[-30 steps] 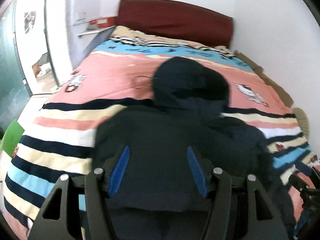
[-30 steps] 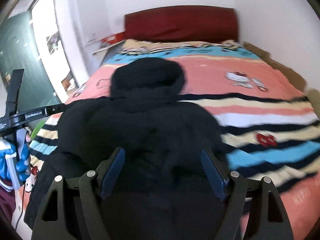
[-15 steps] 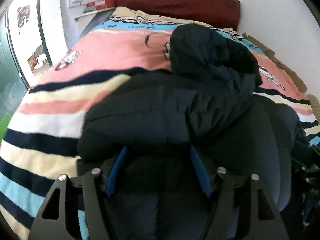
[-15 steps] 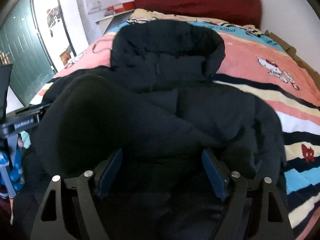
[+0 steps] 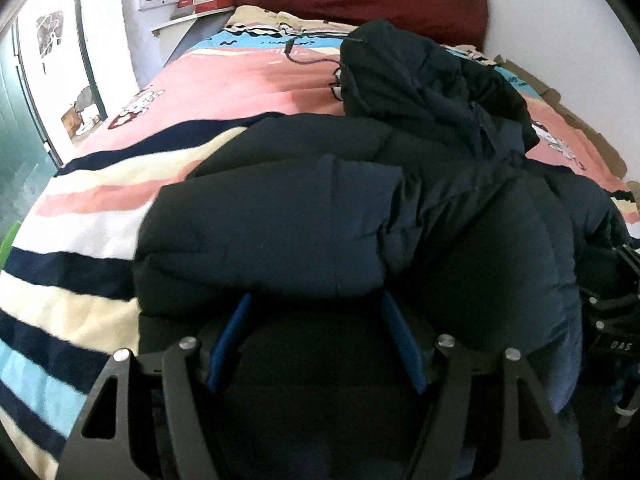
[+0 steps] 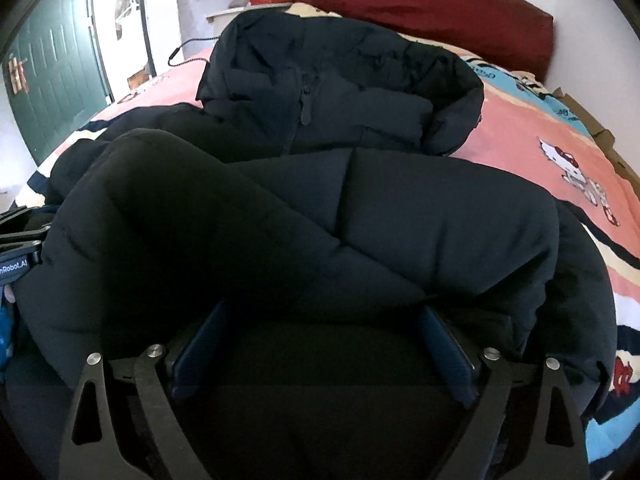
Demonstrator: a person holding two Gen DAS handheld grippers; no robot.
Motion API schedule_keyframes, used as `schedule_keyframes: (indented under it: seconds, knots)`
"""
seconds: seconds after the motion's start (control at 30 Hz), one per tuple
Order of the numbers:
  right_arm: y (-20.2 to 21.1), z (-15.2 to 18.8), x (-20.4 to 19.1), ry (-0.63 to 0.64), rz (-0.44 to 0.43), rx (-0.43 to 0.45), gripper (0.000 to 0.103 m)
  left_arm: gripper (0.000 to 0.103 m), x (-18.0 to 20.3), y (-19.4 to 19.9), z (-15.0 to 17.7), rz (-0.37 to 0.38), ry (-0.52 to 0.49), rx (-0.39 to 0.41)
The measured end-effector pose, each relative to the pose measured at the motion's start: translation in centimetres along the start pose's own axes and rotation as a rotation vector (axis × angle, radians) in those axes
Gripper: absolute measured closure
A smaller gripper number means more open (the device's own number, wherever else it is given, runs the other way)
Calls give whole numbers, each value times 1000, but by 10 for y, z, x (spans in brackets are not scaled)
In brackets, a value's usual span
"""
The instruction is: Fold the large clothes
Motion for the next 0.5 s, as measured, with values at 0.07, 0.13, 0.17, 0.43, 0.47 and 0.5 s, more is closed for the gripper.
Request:
schedule_keyframes:
  seconds: [0.07, 0.13, 0.17, 0.43, 0.47, 0.5]
  knots:
    - [10, 2, 1, -11, -13, -17, 15, 38, 1, 16, -3, 10, 20, 16]
    - [29, 5, 5, -26, -25, -6, 21, 38, 7, 33, -5, 24, 26, 41]
    - [39, 6, 7, -34, -28, 9, 22, 38, 12, 41, -6, 31, 22, 54]
    - [67, 35, 24, -43, -24, 8, 22, 37, 39, 33, 19, -1, -49, 61]
    - [61, 40, 24, -43, -30, -5, 22, 37, 37, 29, 23, -1, -45, 60]
    - [56, 44, 23, -40, -31, -16, 21, 37, 37, 27, 25, 0, -44, 64]
Point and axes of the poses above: each gripper's, at about its wrist camera, not at the fingertips, and y roughly against the way its jaws point, x to its right, z to its underside, the point moved 10 cm from there along -y, roughly the way its jaws point, and after that the axes turned 8 degrees about y, right-handed, at the moved point
